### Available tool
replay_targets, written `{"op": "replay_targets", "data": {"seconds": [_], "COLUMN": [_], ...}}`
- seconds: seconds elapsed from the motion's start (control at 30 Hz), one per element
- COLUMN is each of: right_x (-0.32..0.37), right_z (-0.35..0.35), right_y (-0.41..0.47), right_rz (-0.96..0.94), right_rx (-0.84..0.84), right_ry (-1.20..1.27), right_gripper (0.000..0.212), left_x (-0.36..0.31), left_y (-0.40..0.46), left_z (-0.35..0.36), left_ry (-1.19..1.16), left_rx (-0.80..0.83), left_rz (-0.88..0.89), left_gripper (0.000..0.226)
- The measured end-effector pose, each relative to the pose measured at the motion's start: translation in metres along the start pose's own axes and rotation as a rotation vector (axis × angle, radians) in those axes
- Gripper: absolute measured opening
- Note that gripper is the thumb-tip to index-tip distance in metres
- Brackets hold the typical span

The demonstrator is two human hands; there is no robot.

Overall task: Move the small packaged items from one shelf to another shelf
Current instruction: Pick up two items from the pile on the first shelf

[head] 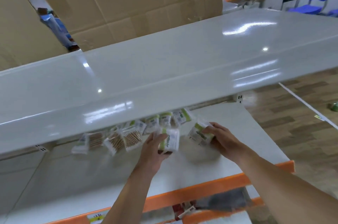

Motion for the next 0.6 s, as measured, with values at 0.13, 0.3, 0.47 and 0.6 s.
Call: {"op": "replay_targets", "data": {"seconds": [0.13,0.3,0.47,0.6], "right_x": [0.009,0.013,0.025,0.034], "right_z": [0.002,0.006,0.032,0.056], "right_y": [-0.006,-0.010,-0.016,-0.017], "right_rz": [-0.015,-0.030,-0.056,-0.104], "right_rx": [0.054,0.060,0.147,0.159], "right_ry": [-0.005,-0.177,-0.318,-0.363], "right_gripper": [0.040,0.029,0.052,0.046], "left_x": [0.008,0.011,0.007,-0.007], "left_y": [-0.015,-0.030,-0.038,-0.047], "left_z": [-0.006,-0.006,-0.019,-0.048], "left_ry": [-0.202,-0.234,-0.029,0.053], "left_rx": [0.029,0.091,0.053,-0.098], "left_rz": [-0.150,-0.198,-0.057,0.062], "left_gripper": [0.047,0.054,0.042,0.034]}}
Point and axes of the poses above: each hand's wrist, its own y-axis towards the middle knuckle, its own z-axis out of the palm, x = y × z, the point moved 10 cm from there along y, towards the middle knuckle, and after that the axes turned 10 degrees about -x, right-handed, at the moved point
